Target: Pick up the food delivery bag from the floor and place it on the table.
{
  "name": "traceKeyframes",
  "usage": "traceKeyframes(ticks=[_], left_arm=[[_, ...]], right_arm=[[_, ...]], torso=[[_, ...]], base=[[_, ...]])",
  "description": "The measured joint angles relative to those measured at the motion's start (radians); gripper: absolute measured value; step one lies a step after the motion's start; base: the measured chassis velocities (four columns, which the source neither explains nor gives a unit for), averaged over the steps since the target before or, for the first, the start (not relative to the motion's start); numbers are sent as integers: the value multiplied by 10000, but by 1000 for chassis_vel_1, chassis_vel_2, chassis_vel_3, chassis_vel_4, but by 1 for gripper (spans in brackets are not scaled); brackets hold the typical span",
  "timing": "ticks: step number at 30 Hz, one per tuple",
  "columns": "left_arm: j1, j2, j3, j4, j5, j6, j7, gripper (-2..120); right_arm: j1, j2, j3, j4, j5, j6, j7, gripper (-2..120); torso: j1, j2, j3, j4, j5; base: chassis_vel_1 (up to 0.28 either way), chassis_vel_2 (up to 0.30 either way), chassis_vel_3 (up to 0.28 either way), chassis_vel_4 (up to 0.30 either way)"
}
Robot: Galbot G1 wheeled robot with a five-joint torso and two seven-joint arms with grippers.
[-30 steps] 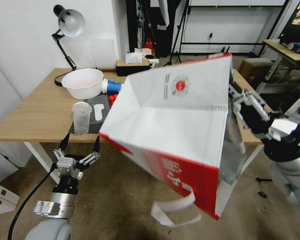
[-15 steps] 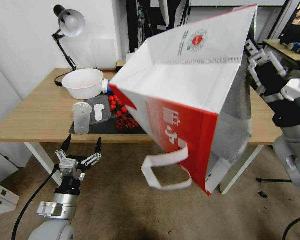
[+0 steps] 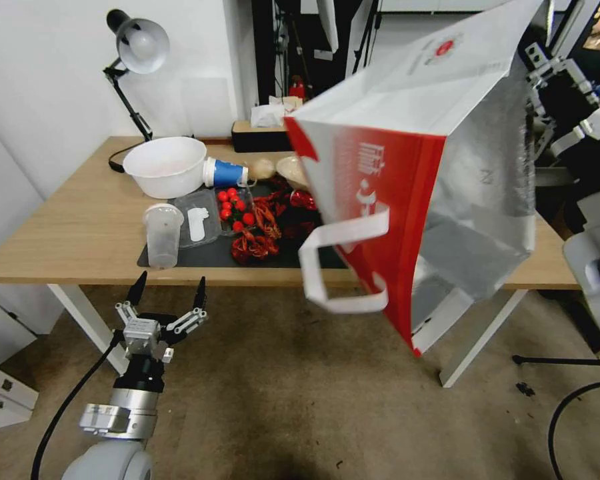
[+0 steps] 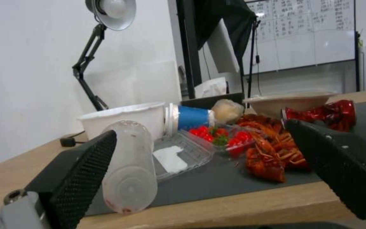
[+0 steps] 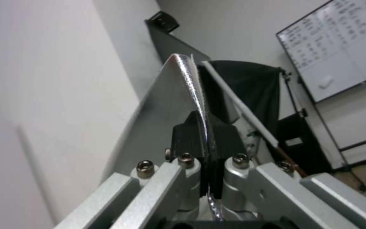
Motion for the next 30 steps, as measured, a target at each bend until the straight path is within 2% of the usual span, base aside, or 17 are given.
traceKeyframes(ticks=[9, 14, 18, 23, 25, 26, 30], left_arm=[[31, -72, 70, 6, 118, 1, 81, 100], [92, -161, 115, -8, 249, -28, 118, 100], [99, -203, 140, -8, 301, -34, 129, 100], [127, -348, 201, -6, 458, -70, 154, 100], [158, -372, 188, -1, 483, -102, 160, 100], [158, -372, 188, -1, 483, -102, 160, 100], [203, -383, 64, 84, 488, -184, 160, 100]], right_arm=[[1677, 155, -516, -1103, 463, -300, 1283, 0], [1983, 538, -662, -1604, 434, -459, 1977, 0], [2184, 744, -708, -1845, 500, -460, 2125, 0], [2877, 1853, -1014, -2652, 696, -198, 2129, 0], [3216, 2600, -1165, -2955, 640, -198, 2456, 0], [3216, 2600, -1165, -2955, 640, -198, 2456, 0], [3678, 3575, -1475, -3212, 333, -240, 3035, 0]], torso=[[0, -1, 0, 2, -2], [-1, -2, -1, 0, 1], [-1, -2, -1, 0, 0], [-1, -3, -2, -1, 0], [-1, -3, 0, 2, 0], [-1, -3, 0, 2, 0], [-1, -3, -1, 1, -2]], base=[[0, 0, 0, 0], [0, 0, 0, 0], [0, 0, 0, 0], [0, 0, 0, 0], [0, 0, 0, 0], [0, 0, 0, 0], [0, 0, 0, 0]])
